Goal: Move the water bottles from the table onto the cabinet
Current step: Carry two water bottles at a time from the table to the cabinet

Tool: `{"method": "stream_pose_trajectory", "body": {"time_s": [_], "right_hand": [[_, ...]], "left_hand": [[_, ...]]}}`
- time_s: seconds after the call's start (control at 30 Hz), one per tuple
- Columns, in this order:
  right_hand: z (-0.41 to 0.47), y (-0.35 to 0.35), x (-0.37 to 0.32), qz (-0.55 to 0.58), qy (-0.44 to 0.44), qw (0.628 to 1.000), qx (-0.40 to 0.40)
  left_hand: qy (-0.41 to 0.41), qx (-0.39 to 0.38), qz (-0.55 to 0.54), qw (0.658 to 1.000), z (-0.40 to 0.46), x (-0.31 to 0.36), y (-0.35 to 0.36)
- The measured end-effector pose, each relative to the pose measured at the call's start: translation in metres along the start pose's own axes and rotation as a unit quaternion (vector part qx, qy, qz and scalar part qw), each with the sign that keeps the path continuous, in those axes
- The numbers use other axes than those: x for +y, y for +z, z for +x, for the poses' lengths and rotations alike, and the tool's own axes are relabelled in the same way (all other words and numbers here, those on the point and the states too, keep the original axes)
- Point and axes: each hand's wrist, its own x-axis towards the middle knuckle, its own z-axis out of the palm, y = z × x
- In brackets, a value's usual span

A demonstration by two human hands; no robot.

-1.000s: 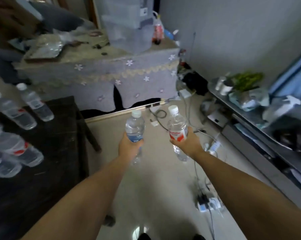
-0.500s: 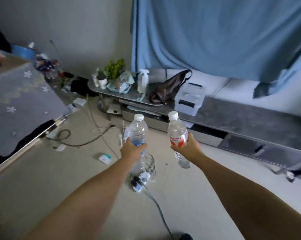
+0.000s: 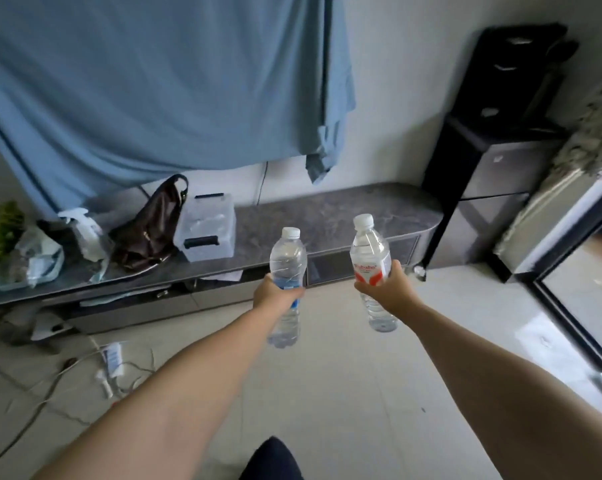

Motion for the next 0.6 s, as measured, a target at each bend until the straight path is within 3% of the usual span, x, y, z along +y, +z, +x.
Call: {"method": "stream_pose_trajectory", "body": {"time_s": [0.27, 0.6], "right_hand": [[0.088, -0.072, 0.064, 0.016, 0.073, 0.996, 0.049], [0.306, -0.130, 0.093, 0.006, 0.103, 0.993, 0.057]], "left_hand": [[0.048, -0.113, 0.030, 0.992, 0.074, 0.090, 0.112], [0.035, -0.177, 0.054, 0.982, 0.223, 0.211, 0.224]]}}
